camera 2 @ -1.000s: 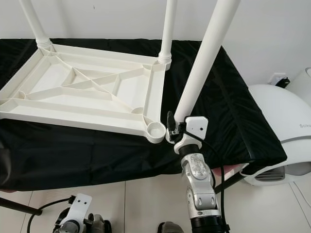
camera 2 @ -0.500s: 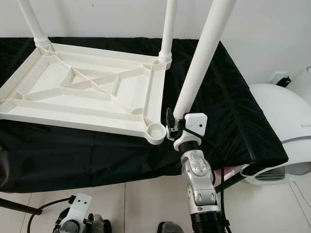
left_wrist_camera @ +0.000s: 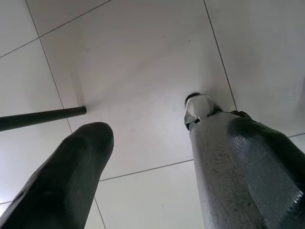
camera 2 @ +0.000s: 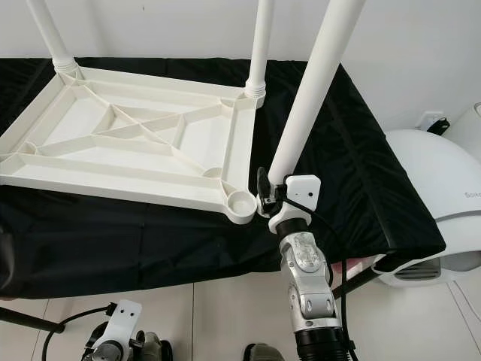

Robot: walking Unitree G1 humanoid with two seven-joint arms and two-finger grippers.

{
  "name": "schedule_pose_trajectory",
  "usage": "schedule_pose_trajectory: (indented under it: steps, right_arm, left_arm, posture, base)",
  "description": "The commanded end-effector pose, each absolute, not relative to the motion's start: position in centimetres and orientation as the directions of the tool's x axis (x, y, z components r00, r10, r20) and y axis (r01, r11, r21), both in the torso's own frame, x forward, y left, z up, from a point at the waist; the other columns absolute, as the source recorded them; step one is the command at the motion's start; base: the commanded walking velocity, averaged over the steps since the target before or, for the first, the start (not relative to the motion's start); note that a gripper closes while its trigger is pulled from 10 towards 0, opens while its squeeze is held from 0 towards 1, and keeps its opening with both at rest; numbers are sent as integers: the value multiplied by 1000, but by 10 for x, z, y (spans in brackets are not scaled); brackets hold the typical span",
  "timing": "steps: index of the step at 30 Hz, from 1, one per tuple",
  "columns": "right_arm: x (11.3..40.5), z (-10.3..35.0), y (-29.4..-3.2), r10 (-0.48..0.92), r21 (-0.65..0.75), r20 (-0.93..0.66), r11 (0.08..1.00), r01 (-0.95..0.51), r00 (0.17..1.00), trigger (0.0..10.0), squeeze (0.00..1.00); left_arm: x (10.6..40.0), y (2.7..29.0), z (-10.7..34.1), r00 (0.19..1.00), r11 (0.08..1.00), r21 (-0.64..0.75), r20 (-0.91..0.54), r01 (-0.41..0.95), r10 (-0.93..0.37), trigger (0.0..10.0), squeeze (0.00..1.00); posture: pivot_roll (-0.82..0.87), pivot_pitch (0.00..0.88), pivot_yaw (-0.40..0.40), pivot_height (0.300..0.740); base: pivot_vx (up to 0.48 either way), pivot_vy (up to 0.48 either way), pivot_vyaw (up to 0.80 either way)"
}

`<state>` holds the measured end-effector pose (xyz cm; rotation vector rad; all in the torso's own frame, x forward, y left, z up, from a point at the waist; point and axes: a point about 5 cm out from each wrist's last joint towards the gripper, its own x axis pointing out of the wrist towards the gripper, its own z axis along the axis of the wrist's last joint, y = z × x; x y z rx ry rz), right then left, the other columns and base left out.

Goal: Building children table

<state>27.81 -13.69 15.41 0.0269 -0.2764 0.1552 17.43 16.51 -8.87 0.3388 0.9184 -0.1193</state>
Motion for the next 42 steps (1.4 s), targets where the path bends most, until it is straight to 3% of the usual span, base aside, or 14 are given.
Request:
schedule_pose_trajectory:
  steps: [1, 42]
  right_arm:
    - [279, 154, -136, 149, 11, 283, 987, -159, 947, 10000, 0]
    - [279, 152, -137, 146, 14, 279, 988, -157, 949, 10000, 0]
  left_arm:
    - [156, 163, -98, 530, 939, 181, -848, 294, -3, 10000, 0]
    - [156, 165, -97, 531, 942, 182, -847, 283, 4, 10000, 0]
  posture:
    - [25, 102, -3, 740]
    - [5, 108, -10, 740]
  base:
    - [0, 0, 0]
    - [0, 0, 0]
